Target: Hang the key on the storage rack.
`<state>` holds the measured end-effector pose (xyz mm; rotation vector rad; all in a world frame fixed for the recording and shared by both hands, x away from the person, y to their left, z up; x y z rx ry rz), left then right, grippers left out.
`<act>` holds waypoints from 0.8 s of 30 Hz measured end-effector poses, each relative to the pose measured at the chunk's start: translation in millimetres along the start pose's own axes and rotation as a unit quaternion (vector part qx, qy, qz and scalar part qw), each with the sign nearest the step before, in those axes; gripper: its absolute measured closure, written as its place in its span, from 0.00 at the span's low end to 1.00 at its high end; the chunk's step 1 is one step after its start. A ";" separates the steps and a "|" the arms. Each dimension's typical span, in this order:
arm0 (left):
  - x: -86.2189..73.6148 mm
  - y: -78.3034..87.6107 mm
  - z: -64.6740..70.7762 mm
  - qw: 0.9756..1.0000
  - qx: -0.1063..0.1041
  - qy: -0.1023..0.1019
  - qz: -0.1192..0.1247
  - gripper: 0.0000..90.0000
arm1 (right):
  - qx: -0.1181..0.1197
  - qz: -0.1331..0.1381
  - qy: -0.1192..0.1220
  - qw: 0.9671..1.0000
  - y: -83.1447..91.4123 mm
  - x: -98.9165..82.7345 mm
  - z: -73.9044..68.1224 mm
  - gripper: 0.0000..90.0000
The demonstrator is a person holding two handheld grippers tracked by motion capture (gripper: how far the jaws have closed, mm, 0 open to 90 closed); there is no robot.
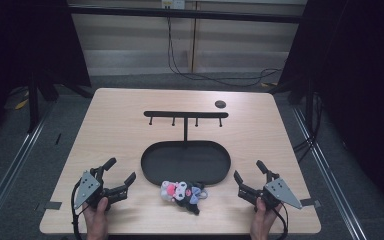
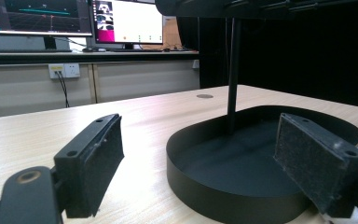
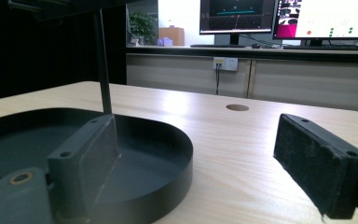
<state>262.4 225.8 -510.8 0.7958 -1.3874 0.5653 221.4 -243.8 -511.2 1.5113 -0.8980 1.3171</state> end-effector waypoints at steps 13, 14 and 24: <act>0.1 -0.1 0.0 1.000 0.000 -0.001 0.001 0.17 | -0.021 0.003 -0.009 1.000 1.6 -0.2 -0.2 0.14; 0.1 -0.1 0.0 1.000 0.000 -0.001 0.001 0.17 | -0.021 0.003 -0.009 1.000 1.6 -0.2 -0.2 0.14; 0.1 -0.1 -0.1 1.000 -0.001 -0.001 0.001 0.17 | 0.059 -0.087 -0.012 0.994 1.5 9.7 -8.5 0.29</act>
Point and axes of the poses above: each handheld gripper's, and its own axes: y roughly backward along the jaws, x roughly out of its top, z roughly to its right, the point moved 1 cm from there along -y, roughly forward along the jaws, and after that the axes turned 8 degrees about -z, right-handed, at the moved point
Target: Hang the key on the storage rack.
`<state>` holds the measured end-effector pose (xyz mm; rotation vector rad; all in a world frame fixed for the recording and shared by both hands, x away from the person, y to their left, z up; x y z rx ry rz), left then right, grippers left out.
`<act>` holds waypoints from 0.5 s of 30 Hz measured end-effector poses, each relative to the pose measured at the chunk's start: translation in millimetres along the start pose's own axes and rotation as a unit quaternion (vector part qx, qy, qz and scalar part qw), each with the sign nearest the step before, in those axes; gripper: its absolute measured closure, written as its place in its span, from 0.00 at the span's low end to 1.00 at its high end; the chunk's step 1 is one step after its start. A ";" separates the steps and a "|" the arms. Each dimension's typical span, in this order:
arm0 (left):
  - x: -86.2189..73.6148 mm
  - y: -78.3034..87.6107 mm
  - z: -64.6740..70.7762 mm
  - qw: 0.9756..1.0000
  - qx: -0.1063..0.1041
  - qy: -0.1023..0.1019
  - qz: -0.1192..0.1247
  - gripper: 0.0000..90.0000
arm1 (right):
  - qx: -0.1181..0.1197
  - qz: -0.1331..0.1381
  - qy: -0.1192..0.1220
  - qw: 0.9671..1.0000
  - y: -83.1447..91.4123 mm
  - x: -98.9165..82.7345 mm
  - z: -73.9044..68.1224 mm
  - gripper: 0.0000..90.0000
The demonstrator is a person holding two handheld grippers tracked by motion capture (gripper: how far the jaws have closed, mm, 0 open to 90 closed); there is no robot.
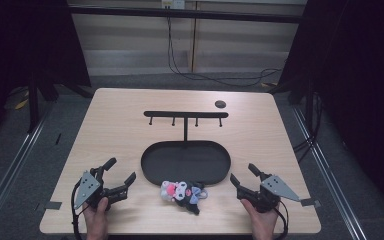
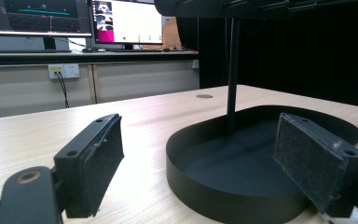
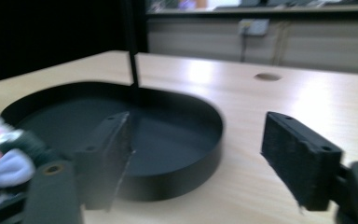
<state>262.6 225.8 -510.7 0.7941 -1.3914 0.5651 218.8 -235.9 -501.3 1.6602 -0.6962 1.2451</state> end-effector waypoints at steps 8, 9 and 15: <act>-0.1 0.0 0.1 1.000 -0.001 0.001 -0.001 0.17 | 0.048 -0.068 0.024 0.996 -11.1 8.3 -15.4 0.29; -0.1 0.1 0.1 1.000 -0.001 0.001 -0.001 0.17 | 0.053 -0.075 0.029 0.995 -12.7 10.8 -17.5 0.28; -0.1 0.1 0.1 1.000 -0.001 0.001 -0.001 0.17 | 0.082 -0.099 0.056 0.990 -19.0 23.2 -25.3 0.36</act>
Point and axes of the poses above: each handheld gripper's, and its own axes: y roughly backward along the jaws, x roughly out of its top, z roughly to its right, the point moved 1 cm from there along -y, roughly forward along the jaws, and after that the axes turned 8 degrees about -z, right-handed, at the moved point
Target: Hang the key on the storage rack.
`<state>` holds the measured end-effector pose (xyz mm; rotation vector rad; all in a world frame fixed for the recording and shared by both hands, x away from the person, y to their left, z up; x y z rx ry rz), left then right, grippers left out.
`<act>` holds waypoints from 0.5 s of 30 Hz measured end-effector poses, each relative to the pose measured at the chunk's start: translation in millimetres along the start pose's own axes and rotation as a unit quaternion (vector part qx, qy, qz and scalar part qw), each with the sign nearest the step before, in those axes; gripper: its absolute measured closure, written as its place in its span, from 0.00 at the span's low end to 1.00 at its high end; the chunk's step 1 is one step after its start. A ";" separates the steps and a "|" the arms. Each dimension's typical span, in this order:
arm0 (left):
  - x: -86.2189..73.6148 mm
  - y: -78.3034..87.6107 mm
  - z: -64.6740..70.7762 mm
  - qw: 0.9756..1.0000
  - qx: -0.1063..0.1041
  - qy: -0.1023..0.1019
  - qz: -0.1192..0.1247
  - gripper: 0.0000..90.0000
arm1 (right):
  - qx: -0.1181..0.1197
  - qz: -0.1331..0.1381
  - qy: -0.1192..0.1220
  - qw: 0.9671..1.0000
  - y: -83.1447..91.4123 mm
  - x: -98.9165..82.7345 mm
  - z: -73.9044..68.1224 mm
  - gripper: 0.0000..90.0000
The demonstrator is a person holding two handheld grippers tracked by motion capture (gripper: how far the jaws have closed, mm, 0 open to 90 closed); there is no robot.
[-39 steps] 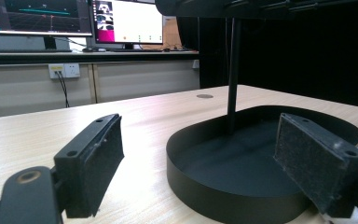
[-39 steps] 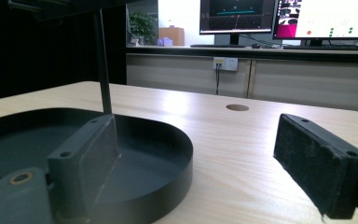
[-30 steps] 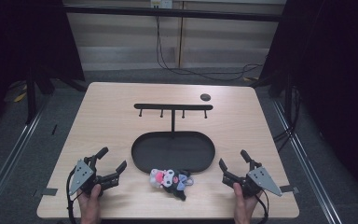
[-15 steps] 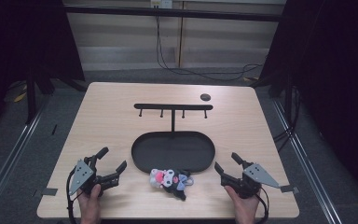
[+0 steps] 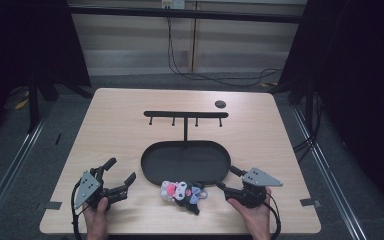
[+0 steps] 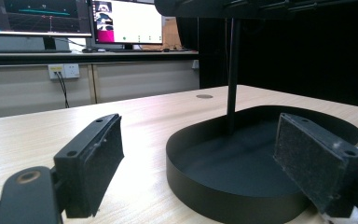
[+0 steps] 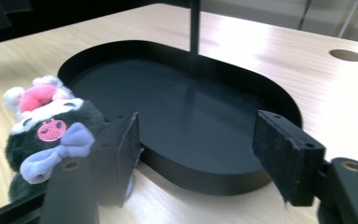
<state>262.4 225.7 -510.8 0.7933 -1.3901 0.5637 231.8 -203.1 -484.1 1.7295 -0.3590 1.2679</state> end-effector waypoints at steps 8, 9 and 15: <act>0.1 0.0 -0.1 1.000 0.001 -0.001 0.000 0.17 | 0.032 -0.071 0.004 0.997 -9.2 10.5 -7.5 0.41; 0.0 0.0 -0.1 1.000 0.000 -0.001 0.000 0.17 | 0.041 -0.078 0.006 0.996 -9.6 12.1 -8.5 0.47; 0.0 0.0 0.0 1.000 0.000 0.000 0.000 0.17 | 0.072 -0.146 0.011 0.987 -15.7 25.9 -15.1 0.53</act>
Point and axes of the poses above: each handheld gripper's, and its own axes: y roughly backward along the jaws, x roughly out of its top, z roughly to its right, the point moved 1 cm from there along -y, roughly forward along the jaws, and after that the axes turned 8 degrees about -z, right-handed, at the moved point
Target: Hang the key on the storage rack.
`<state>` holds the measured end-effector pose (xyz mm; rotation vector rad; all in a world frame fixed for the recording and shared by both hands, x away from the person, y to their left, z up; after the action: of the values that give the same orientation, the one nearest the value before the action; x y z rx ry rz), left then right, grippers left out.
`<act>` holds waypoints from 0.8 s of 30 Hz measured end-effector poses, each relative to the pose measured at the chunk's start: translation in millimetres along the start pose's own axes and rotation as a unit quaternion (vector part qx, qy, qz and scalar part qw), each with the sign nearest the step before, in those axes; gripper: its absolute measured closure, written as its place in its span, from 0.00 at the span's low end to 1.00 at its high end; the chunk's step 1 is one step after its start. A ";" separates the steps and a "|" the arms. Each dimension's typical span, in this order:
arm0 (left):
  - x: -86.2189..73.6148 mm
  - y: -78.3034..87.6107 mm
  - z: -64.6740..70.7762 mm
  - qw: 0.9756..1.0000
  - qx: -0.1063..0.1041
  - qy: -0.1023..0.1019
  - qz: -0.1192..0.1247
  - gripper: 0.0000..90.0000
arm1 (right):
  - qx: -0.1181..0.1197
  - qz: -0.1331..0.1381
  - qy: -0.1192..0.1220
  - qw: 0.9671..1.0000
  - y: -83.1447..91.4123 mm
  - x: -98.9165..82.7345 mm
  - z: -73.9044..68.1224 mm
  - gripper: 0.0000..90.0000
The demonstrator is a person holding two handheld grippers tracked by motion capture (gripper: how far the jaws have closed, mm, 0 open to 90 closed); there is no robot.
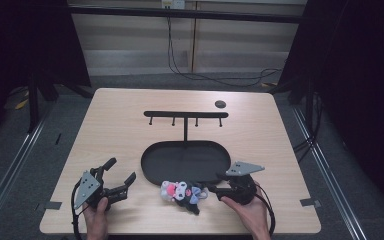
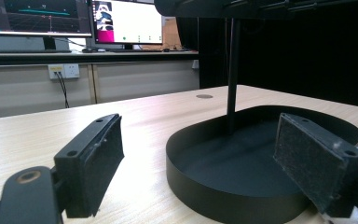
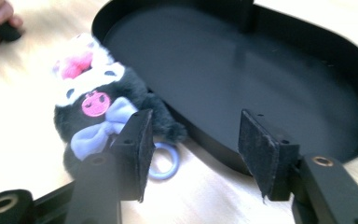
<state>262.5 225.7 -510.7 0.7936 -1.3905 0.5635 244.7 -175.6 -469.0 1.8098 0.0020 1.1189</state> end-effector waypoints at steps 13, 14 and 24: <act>0.1 -0.1 0.0 1.000 -0.001 -0.001 0.000 0.17 | 0.073 -0.107 0.044 0.991 -12.0 26.2 -3.1 0.59; 0.1 -0.1 -0.1 1.000 0.001 -0.001 0.001 0.17 | 0.075 -0.112 0.046 0.990 -13.5 26.5 -2.8 0.58; 0.1 -0.1 -0.2 1.000 0.000 -0.002 0.000 0.17 | 0.095 -0.190 0.082 0.974 -25.8 25.6 -7.6 0.79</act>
<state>262.7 225.8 -510.6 0.7940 -1.3947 0.5623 265.7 -145.0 -469.4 1.7794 0.5487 1.0115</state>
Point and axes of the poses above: each handheld gripper's, and its own axes: y roughly backward along the jaws, x roughly out of its top, z roughly to its right, the point moved 1 cm from there along -y, roughly forward along the jaws, and after that the axes turned 8 degrees about -z, right-handed, at the moved point
